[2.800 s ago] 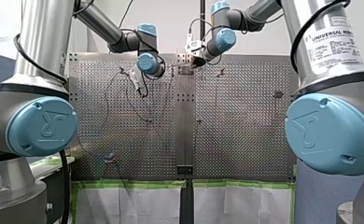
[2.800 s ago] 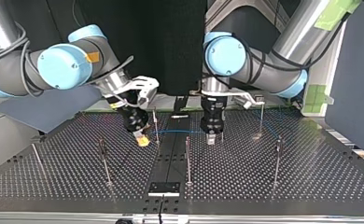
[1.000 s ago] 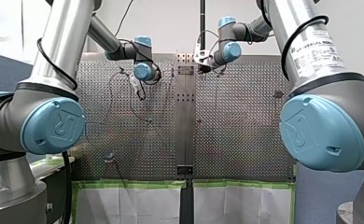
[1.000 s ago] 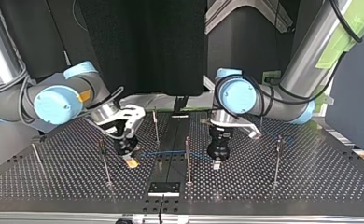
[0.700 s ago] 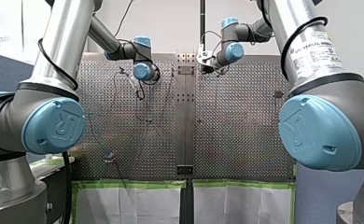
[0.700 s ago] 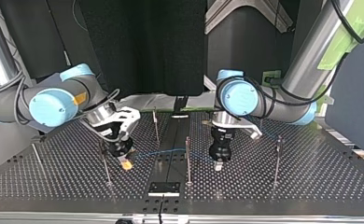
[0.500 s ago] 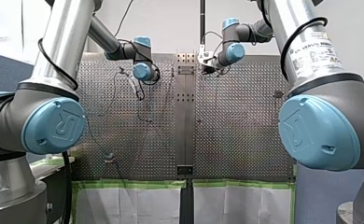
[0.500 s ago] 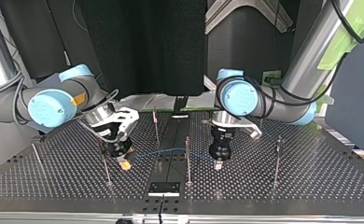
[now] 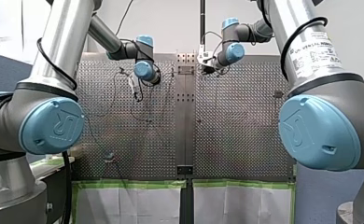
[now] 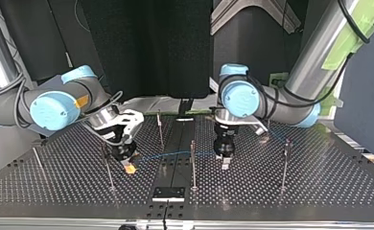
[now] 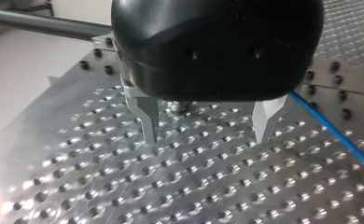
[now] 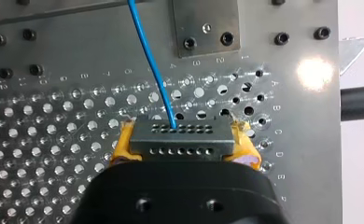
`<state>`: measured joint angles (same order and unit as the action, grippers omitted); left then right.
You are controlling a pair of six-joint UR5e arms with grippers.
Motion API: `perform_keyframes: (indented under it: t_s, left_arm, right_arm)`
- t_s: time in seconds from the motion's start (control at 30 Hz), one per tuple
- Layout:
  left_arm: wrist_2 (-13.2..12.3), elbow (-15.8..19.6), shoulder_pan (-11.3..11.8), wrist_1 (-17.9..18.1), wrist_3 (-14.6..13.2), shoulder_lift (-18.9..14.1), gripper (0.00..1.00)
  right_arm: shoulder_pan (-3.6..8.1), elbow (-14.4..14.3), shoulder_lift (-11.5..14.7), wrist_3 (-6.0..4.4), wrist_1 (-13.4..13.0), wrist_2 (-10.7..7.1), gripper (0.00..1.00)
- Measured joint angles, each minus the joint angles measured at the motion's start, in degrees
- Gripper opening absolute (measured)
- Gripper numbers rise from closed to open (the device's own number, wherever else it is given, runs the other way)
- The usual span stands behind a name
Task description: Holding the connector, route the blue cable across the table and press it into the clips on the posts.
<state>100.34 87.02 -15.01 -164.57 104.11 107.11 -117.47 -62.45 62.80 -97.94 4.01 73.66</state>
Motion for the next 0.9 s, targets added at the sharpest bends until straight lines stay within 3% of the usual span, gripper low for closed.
perform_keyframes:
  t_s: [0.2, 0.4, 0.9]
  left_arm:
    - [0.63, 2.14, -0.77, -2.88, -0.5, -1.98, 1.0]
    - [-0.76, 5.11, -1.7, -3.08, 0.75, -4.93, 1.0]
    - [-0.56, 11.55, -5.93, -7.29, -1.2, -12.45, 1.0]
  right_arm:
    - [-0.03, 0.0, 0.01, 0.15, 0.07, 0.07, 0.0]
    - [-0.09, -0.01, 0.05, 0.26, -0.01, 0.16, 0.0]
    - [-0.26, 0.01, 0.28, 0.28, 0.15, 0.2, 0.0]
